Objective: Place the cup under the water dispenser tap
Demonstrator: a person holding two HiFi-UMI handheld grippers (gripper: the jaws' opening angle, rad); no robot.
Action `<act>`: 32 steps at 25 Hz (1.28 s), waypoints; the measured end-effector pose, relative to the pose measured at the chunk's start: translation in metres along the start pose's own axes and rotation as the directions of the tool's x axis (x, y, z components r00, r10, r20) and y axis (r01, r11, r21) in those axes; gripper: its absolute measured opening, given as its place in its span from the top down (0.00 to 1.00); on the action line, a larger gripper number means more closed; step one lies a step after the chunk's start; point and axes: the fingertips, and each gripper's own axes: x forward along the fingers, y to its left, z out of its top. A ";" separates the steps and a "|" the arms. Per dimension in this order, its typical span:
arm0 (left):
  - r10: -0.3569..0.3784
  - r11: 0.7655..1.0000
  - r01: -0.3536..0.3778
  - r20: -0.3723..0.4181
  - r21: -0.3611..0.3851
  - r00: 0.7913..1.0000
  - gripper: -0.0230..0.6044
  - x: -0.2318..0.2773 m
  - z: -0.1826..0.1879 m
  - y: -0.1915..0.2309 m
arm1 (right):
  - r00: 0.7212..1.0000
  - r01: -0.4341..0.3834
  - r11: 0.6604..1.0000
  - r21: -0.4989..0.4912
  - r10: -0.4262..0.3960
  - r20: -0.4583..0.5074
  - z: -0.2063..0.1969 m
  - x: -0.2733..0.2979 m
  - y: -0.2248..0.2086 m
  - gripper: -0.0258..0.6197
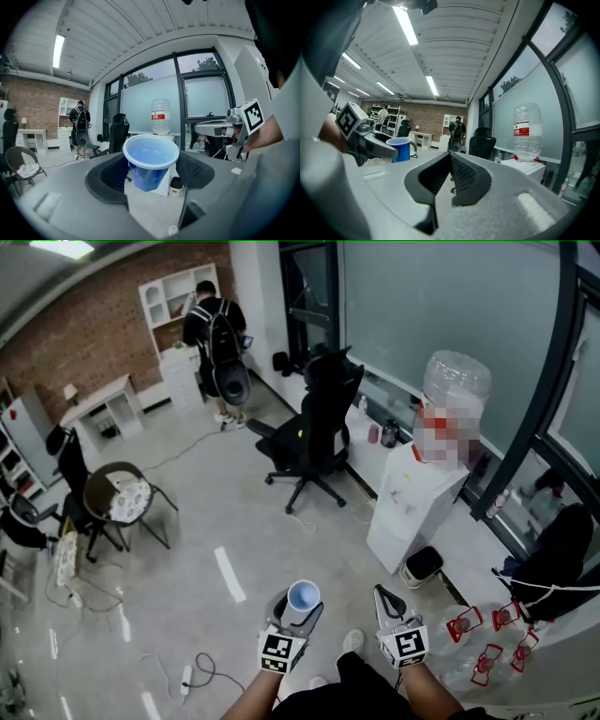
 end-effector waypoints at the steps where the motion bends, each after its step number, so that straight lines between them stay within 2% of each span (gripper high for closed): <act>1: -0.006 1.000 0.006 -0.004 -0.002 1.000 0.43 0.005 -0.001 0.001 | 1.000 0.005 1.000 -0.002 -0.005 -0.002 -0.001 0.003 -0.003 0.96; 8: -0.051 0.998 0.052 -0.022 0.027 0.998 0.43 0.042 0.002 0.005 | 0.999 0.043 0.999 -0.009 -0.043 -0.016 -0.007 0.028 -0.034 0.96; 13: -0.089 0.995 0.090 -0.034 0.036 0.995 0.43 0.094 0.008 0.012 | 0.998 0.057 0.997 -0.052 -0.059 -0.037 -0.013 0.056 -0.061 0.96; 17: -0.141 0.989 0.141 -0.010 0.045 0.990 0.43 0.134 0.030 0.015 | 0.997 0.075 0.996 -0.039 -0.076 -0.022 -0.010 0.083 -0.088 0.96; 21: -0.161 0.985 0.160 0.008 0.067 0.987 0.43 0.176 0.050 0.025 | 0.995 0.093 0.995 -0.040 -0.094 -0.018 -0.009 0.105 -0.121 0.96; 28: -0.183 0.982 0.183 0.009 0.037 0.983 0.43 0.235 0.057 0.035 | 0.992 0.123 0.992 -0.026 -0.124 -0.035 -0.016 0.133 -0.172 0.96; 32: -0.210 0.976 0.210 -0.003 0.056 0.978 0.43 0.263 0.059 0.029 | 0.988 0.148 0.989 -0.017 -0.149 -0.036 -0.020 0.143 -0.198 0.96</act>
